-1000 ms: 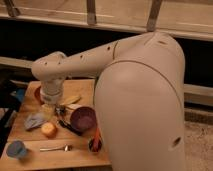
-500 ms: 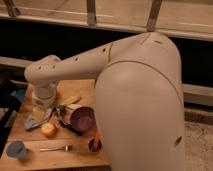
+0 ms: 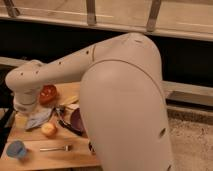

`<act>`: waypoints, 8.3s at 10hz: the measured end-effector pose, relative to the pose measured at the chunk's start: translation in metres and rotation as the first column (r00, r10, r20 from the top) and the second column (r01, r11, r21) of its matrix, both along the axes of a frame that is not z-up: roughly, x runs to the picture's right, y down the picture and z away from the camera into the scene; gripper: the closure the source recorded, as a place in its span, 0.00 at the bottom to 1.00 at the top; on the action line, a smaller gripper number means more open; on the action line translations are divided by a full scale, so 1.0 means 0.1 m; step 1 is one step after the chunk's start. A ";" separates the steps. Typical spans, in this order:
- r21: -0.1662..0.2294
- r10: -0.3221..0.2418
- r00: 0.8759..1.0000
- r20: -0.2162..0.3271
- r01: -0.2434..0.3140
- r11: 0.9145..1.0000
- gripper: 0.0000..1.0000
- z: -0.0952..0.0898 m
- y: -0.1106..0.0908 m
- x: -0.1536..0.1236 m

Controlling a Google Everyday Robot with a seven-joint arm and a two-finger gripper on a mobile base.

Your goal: Stack cups into tray

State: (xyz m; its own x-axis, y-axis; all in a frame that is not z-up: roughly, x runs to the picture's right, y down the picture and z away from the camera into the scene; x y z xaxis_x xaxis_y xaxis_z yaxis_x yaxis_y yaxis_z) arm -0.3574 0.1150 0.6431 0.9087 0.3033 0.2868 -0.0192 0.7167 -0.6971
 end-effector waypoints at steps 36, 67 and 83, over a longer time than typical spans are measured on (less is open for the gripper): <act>-0.133 0.061 0.998 0.012 -0.059 0.989 1.00 0.90 1.17 -0.68; 0.117 0.459 0.547 -0.700 -0.547 0.829 1.00 1.17 -0.80 4.48; 0.167 0.471 0.329 -0.818 -0.648 0.743 1.00 0.77 -0.19 5.70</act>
